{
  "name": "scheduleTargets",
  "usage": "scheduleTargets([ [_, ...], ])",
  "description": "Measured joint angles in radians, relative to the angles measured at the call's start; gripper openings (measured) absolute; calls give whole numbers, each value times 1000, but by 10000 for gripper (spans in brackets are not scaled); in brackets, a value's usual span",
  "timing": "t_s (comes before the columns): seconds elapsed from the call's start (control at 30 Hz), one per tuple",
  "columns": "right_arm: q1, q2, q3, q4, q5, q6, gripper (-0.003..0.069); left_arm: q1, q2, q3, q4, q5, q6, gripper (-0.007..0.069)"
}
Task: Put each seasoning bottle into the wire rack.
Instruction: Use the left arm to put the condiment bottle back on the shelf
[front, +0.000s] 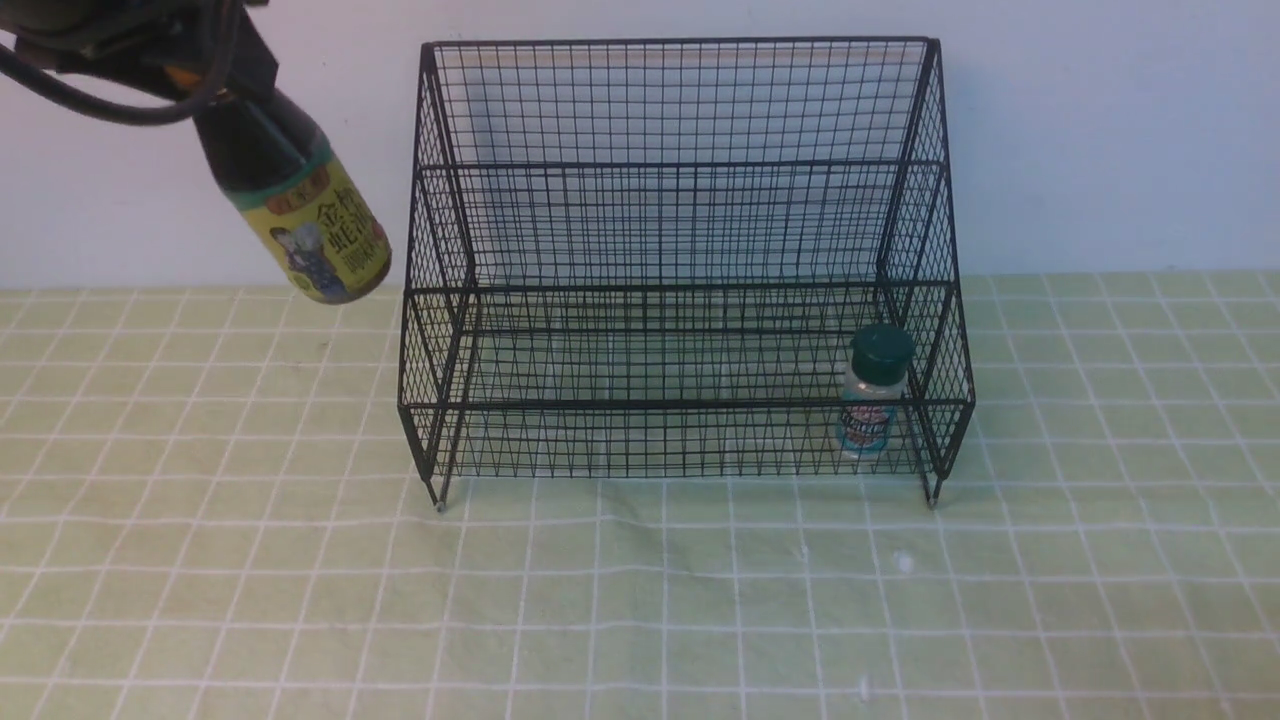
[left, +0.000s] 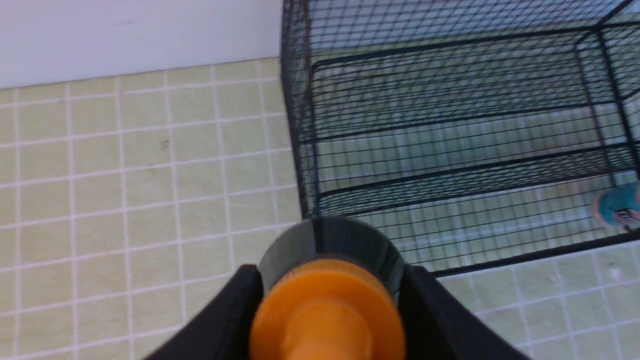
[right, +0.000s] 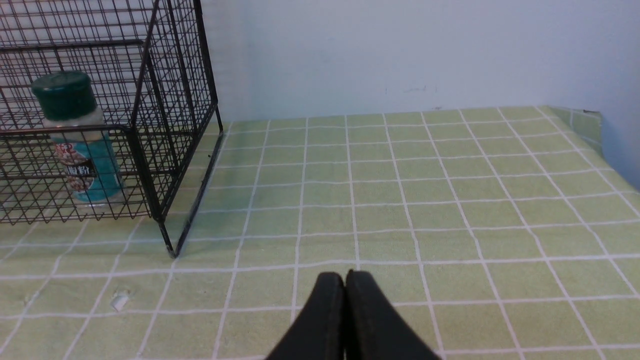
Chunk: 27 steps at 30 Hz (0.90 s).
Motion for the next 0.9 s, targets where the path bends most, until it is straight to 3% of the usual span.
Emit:
scheduleTargets([
  [0.23, 0, 0, 0, -1, 0, 0, -14, -11, 43, 0, -51, 9, 8, 308],
  [0.6, 0, 0, 0, -1, 0, 0, -14, -156, 140, 0, 4, 1, 31, 308],
  [0.9, 0, 0, 0, -1, 0, 0, -14, -205, 238, 0, 27, -88, 109, 308],
])
